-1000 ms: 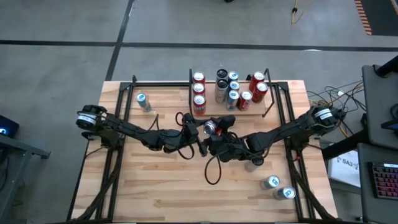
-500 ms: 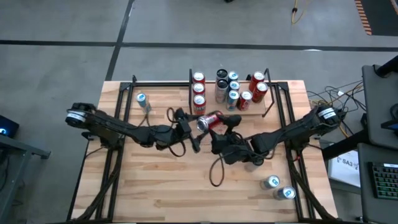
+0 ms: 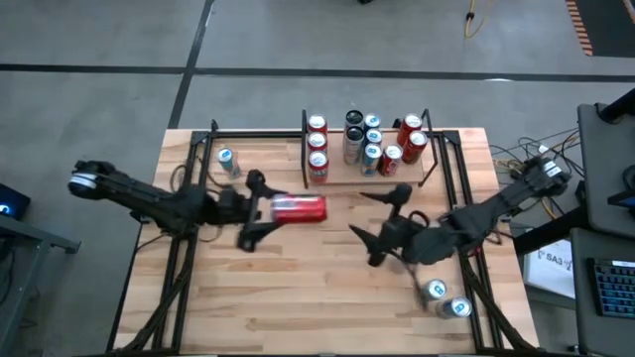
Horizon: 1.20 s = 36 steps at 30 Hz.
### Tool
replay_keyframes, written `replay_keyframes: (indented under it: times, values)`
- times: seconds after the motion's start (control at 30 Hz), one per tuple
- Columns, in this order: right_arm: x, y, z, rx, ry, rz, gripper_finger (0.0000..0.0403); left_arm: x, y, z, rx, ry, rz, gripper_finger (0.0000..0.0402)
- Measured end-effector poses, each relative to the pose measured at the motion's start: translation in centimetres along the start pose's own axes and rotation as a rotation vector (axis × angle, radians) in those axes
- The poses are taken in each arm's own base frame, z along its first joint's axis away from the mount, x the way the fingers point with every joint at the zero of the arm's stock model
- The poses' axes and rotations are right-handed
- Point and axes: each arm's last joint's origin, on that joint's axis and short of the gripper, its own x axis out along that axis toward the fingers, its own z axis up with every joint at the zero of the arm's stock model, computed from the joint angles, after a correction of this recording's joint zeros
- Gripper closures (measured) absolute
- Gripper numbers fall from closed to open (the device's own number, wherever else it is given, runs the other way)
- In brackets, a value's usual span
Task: Place canned beverage on shelf
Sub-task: Put the dark red soda can on the shelf
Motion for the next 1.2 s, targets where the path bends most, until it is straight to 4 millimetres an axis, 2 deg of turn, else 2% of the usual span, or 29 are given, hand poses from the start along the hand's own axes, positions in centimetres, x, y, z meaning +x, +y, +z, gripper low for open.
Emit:
replay_keyframes:
  times: [0.13,0.27,0.4,0.57,0.8,0.97,1.2]
  values:
    - [-0.5,-0.2,-0.5,0.099,-0.109,0.141,0.0027,-1.5,-0.1,0.4,-0.077,-0.147,-0.098,0.0108]
    - [0.7,1.2,-2.0,0.148,-0.289,0.162,0.0027,-1.6,-0.2,0.3,-0.106,-0.200,-0.131,0.0108]
    - [2.7,1.9,-3.7,0.253,-0.453,0.091,0.0027,-0.6,-0.3,-0.1,-0.112,-0.201,-0.136,0.0108]
    - [5.8,2.3,-5.2,0.332,-0.572,0.138,0.0027,1.7,-0.6,-0.8,-0.111,-0.191,-0.147,0.0108]
    - [8.0,2.0,-3.8,0.348,-0.664,0.233,0.0027,3.7,-0.9,-1.7,-0.108,-0.178,-0.178,0.0108]
    - [7.9,1.6,-2.7,0.311,-0.734,0.284,0.0027,4.2,-0.9,-2.2,-0.106,-0.170,-0.179,0.0108]
    - [7.8,1.2,-1.7,0.297,-0.747,0.291,0.0027,4.1,-0.5,-2.8,-0.101,-0.157,-0.154,0.0108]
